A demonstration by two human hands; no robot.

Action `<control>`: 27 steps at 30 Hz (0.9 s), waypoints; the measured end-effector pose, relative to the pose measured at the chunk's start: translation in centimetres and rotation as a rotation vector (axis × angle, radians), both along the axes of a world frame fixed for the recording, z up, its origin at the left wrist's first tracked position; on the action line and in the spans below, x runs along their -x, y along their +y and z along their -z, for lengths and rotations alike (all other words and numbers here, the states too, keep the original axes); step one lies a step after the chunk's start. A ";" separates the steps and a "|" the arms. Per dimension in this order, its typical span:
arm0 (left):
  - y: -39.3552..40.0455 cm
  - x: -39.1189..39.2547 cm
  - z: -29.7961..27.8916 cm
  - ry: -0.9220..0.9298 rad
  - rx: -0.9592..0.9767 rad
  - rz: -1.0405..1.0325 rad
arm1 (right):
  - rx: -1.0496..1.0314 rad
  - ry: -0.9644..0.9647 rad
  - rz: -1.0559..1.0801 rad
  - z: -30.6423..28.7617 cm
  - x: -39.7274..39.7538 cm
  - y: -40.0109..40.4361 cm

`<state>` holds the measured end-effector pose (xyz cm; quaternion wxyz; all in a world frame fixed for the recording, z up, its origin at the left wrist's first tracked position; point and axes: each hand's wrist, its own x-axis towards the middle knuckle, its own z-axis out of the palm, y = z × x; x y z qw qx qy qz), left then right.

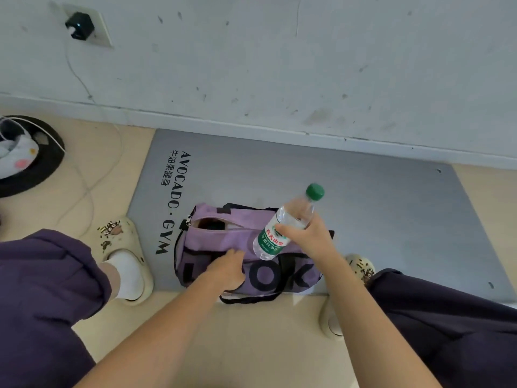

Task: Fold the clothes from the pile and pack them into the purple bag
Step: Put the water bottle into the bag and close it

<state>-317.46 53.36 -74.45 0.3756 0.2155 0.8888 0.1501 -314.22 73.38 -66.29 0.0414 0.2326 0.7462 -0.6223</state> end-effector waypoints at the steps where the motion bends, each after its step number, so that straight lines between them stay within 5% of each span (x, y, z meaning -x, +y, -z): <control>1: 0.0 0.0 0.2 0.033 -0.008 0.005 | -0.010 -0.001 -0.006 0.4 -0.1 -0.4; 7: -1.0 -0.3 -0.5 0.101 -0.329 -0.094 | -0.053 0.041 -0.046 1.9 0.2 -1.9; 17: -1.5 0.5 -1.0 0.030 -0.371 -0.292 | -0.056 -0.103 -0.152 2.5 -1.0 -1.3; 21: -1.0 3.3 -1.9 0.232 -0.278 -0.239 | -0.033 -0.111 -0.155 2.8 -1.7 -1.2; 27: 0.0 3.7 -1.6 0.149 -0.029 -0.132 | 0.005 -0.076 -0.150 3.6 -2.2 -2.2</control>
